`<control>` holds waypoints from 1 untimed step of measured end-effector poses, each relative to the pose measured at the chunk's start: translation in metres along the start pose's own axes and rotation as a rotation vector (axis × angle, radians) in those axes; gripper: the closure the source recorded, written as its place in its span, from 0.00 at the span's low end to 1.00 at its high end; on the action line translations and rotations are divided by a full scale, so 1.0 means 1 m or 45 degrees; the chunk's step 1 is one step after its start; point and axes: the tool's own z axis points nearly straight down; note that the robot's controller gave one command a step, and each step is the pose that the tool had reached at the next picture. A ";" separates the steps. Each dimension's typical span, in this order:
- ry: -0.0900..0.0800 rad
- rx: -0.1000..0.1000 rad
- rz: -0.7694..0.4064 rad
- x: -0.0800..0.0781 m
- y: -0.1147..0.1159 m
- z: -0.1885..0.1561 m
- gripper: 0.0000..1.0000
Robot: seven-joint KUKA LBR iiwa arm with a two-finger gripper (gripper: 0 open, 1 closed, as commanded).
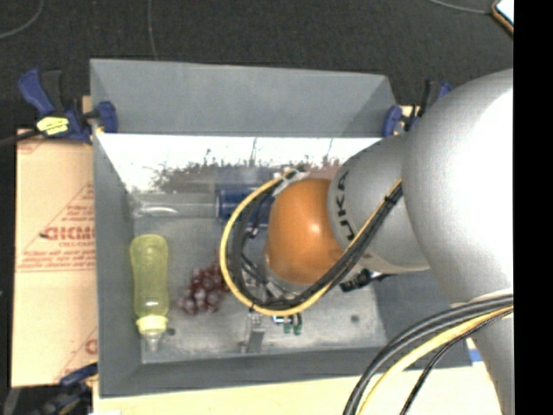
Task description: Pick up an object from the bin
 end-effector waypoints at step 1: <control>-0.021 -0.001 -0.460 0.011 -0.061 0.001 0.00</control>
Offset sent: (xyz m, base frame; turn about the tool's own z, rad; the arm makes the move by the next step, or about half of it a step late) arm -0.0073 0.0149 -0.0046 0.0899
